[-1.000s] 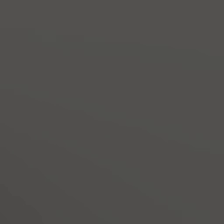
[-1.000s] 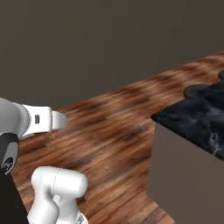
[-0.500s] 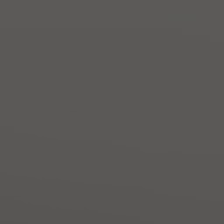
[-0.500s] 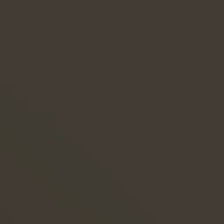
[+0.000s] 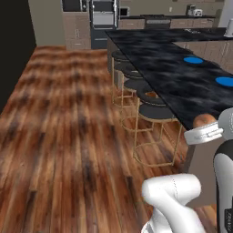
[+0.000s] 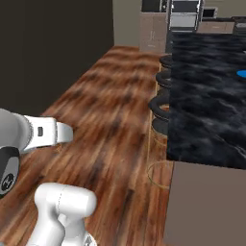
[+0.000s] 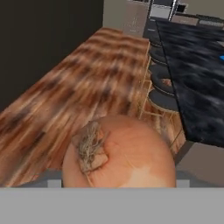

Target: Transport the fish and onion to the fridge. Place the fish on the rack containing meat and place the onion on the rack containing the vegetable, ensuring meats and vegetables are on different racks.

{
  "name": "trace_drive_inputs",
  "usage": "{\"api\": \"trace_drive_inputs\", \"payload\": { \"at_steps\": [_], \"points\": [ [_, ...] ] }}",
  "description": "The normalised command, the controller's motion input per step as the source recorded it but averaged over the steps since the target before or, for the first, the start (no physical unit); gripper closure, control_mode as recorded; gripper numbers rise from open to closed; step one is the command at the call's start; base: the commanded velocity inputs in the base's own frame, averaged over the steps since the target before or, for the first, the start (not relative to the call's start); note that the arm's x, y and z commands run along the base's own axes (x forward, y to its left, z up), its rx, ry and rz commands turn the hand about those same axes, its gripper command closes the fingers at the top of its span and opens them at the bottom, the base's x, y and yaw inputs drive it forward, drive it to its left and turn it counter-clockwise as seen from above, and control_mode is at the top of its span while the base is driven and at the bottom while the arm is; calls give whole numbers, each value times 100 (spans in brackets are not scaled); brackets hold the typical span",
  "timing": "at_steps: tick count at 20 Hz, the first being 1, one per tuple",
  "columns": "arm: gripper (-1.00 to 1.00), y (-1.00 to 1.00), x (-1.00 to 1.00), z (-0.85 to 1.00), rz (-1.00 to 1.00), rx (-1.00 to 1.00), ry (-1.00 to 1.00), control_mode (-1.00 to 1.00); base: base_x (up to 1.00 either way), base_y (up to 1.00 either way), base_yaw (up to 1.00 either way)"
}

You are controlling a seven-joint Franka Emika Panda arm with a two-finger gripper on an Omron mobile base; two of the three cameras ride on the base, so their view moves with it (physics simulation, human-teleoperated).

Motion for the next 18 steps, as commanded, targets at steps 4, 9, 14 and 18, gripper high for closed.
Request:
{"api": "trace_drive_inputs", "payload": {
  "at_steps": [4,9,14,18],
  "points": [
    [100,0,0,0,0,0,0,100,100,99,-54],
    [100,0,0,0,0,0,0,100,100,100,-53],
    [100,0,0,0,0,0,0,100,100,100,-43],
    [100,0,0,0,0,0,0,100,100,100,-32]
  ]
}}
